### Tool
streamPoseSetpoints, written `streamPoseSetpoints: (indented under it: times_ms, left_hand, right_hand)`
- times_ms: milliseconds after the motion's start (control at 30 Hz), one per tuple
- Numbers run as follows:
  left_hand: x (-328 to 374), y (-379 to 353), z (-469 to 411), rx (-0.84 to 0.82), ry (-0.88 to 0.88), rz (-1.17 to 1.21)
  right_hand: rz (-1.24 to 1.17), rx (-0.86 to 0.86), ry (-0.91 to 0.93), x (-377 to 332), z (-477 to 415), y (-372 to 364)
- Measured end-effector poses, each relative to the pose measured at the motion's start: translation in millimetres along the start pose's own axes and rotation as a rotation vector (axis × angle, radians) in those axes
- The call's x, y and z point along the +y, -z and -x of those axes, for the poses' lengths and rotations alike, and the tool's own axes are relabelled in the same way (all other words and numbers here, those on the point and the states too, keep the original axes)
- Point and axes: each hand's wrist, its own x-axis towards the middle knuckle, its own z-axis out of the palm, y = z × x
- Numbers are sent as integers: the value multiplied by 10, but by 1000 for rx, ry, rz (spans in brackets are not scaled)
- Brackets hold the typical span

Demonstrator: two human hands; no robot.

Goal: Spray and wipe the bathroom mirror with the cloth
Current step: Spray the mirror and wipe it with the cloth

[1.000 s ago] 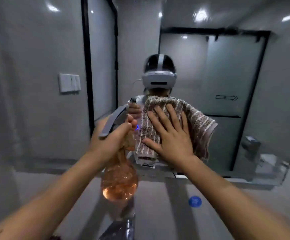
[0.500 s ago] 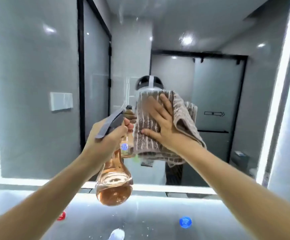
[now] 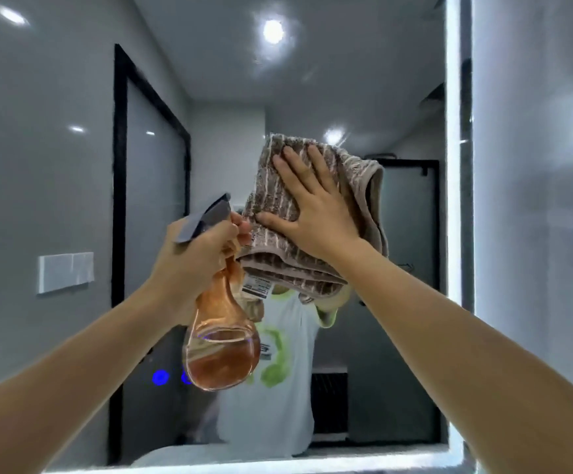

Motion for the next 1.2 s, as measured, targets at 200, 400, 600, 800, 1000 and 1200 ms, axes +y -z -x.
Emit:
streamPoseSetpoints:
  times_ms: [200,400,600,800,1000,1200]
  left_hand:
    - [-463,-442,358,-18,94,-29]
    - [-925,-723,844,-36,210,-132]
    - [-958,-1005,945,-73,179,-160]
    - [-734,-630,690,-104,173,-158]
    - [-336,175,366,-20,137,-131]
    - [13,801,112,80,43,-85]
  right_hand:
    - [188,-40,-194,332,876,-51]
    - [171,-67,-246,658,1809,-162]
    - [168,-94,-257,820,2233,-187]
    - [241,-104,-142,669,1892,-182]
    - [187,-57,-127,112,1183,-268]
    - [-45,73,-68,-403,562,-401]
